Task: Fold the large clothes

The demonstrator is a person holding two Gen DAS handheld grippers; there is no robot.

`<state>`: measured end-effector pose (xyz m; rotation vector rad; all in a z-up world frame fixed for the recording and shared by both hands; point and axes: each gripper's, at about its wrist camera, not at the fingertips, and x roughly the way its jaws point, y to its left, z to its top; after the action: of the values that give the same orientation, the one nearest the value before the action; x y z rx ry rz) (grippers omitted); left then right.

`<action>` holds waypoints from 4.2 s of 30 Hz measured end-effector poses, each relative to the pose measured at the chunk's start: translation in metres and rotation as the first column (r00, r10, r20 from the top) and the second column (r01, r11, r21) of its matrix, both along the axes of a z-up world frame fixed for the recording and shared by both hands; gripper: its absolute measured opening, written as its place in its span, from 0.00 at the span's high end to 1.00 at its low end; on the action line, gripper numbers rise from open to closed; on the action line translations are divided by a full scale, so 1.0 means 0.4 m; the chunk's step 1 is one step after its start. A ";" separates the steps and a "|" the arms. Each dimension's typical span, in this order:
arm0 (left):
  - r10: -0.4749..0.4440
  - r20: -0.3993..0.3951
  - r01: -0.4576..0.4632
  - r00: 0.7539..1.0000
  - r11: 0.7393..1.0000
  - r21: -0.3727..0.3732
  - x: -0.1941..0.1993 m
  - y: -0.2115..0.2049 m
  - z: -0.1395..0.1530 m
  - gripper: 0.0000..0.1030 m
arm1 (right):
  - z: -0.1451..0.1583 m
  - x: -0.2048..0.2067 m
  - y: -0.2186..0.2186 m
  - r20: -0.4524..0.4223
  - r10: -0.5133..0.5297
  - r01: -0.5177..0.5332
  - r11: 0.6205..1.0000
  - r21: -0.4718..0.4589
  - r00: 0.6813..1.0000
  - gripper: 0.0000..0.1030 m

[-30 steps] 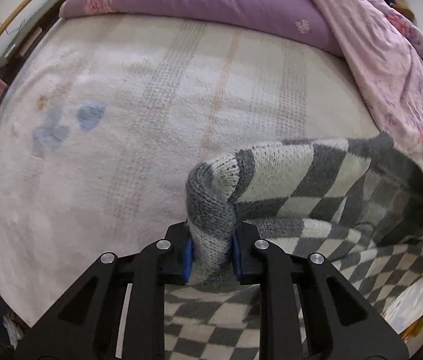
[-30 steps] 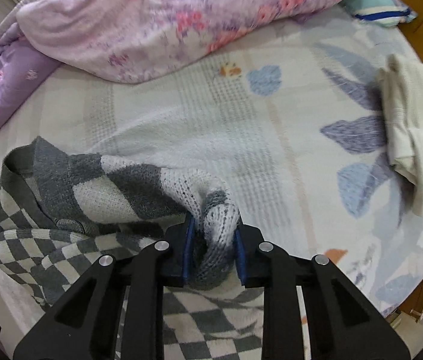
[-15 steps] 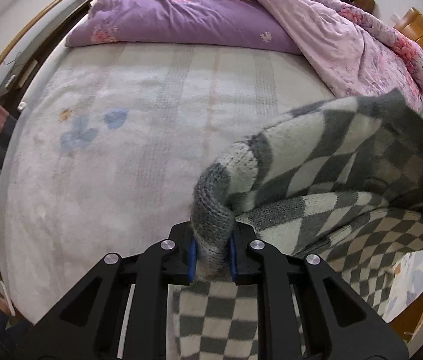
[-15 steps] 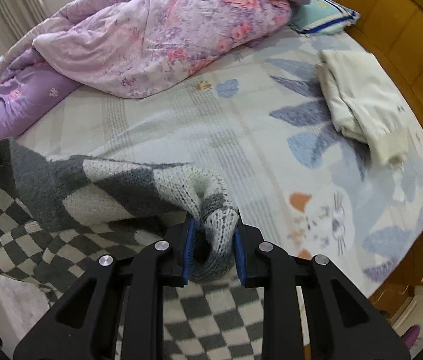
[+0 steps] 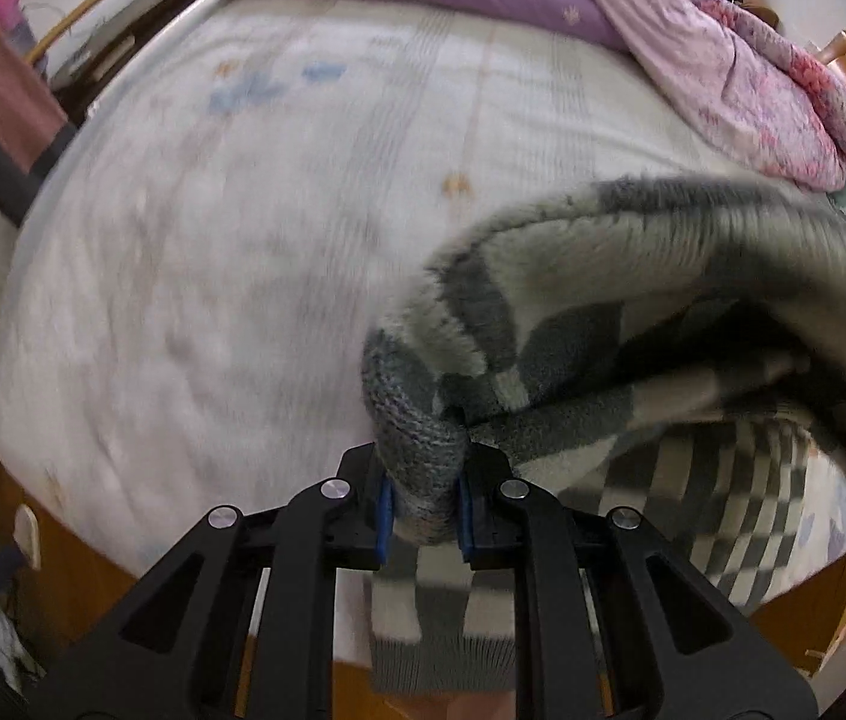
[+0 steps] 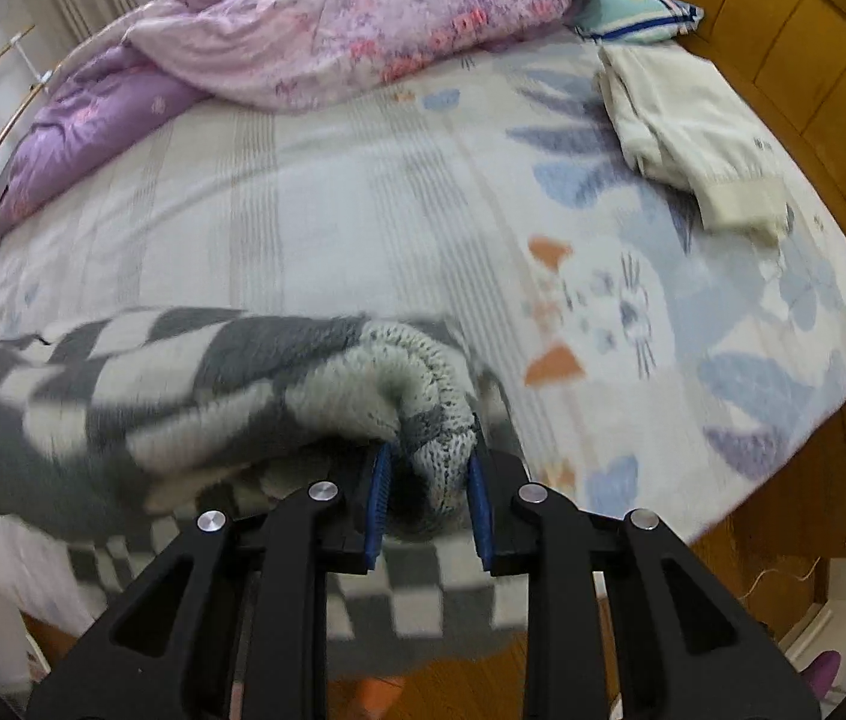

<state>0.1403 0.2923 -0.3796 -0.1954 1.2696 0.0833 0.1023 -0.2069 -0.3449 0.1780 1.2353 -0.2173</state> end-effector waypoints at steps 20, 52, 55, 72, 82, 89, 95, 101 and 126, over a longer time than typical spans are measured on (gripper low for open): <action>0.098 -0.255 -0.195 0.962 0.900 -0.389 -0.250 -0.008 -0.201 0.41 | -0.378 -0.155 0.046 -0.229 -0.279 0.355 0.828 0.435 0.933 0.26; -0.042 -0.409 0.025 0.911 0.999 -0.046 -0.226 -0.117 -0.341 0.69 | -0.441 -0.026 0.036 -0.510 -0.226 0.239 0.970 -0.042 0.830 0.91; -0.120 -0.437 0.115 0.892 0.993 -0.037 -0.213 -0.133 -0.280 0.68 | -0.371 -0.012 0.042 -0.500 -0.181 0.234 0.971 0.045 0.847 0.87; 0.082 -0.369 -0.165 0.926 0.966 -0.199 0.299 0.037 -0.259 0.34 | -0.445 0.392 -0.224 -0.525 -0.273 0.545 0.688 0.479 0.806 0.31; 0.074 -0.391 -0.144 0.917 0.978 -0.152 0.334 -0.012 -0.282 0.64 | -0.402 0.456 -0.251 -0.449 -0.363 0.548 0.732 0.405 0.816 0.79; 0.148 -0.300 -0.188 0.942 0.976 -0.110 0.406 -0.064 -0.219 0.77 | -0.354 0.555 -0.234 -0.365 -0.295 0.438 0.799 0.413 0.883 0.80; 0.162 -0.221 -0.199 0.962 0.967 -0.159 0.493 -0.078 -0.141 0.78 | -0.231 0.671 -0.245 -0.225 -0.271 0.346 0.825 0.447 0.936 0.81; 0.172 -0.107 -0.191 0.979 0.962 -0.196 0.647 -0.130 -0.054 0.70 | -0.162 0.837 -0.286 -0.197 -0.281 0.340 0.836 0.430 0.939 0.74; 0.170 -0.429 -0.224 0.887 0.971 -0.080 0.164 -0.196 -0.177 0.88 | -0.376 0.341 -0.292 -0.452 -0.328 0.457 0.863 0.213 0.830 0.89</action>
<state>0.2059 0.2137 -0.4504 -0.4359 1.6853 0.2302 0.2386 -0.3235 -0.4954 0.7053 1.6359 -0.4376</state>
